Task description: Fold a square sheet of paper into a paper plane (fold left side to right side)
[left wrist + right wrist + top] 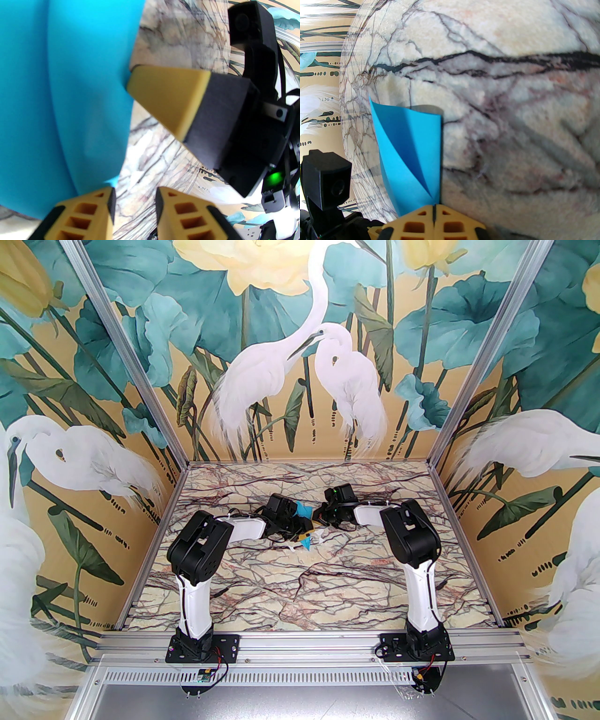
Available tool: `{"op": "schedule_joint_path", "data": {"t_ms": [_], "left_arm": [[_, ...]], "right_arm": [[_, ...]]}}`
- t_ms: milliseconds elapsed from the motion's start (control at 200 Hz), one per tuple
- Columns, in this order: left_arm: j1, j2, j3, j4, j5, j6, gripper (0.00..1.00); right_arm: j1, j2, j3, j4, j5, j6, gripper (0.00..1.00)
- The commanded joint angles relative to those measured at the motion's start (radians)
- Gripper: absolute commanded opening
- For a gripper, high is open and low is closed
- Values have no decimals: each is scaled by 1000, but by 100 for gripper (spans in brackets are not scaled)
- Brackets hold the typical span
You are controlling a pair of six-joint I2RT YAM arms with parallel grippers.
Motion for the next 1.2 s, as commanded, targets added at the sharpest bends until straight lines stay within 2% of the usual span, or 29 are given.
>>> {"op": "schedule_joint_path", "data": {"t_ms": [0,735,980,1195], "left_arm": [[7,22,6,-19,-23,13,35],[8,3,-2,15,-4,8,36],[63,-84,-10,-13,-16,29,38],[70,-68,-11,-3,4,25,38]], "right_arm": [[12,7,0,-24,30,-18,0],[14,1,48,-24,12,-35,0],[15,24,52,-35,19,-39,0],[16,40,70,-43,24,-41,0]]}}
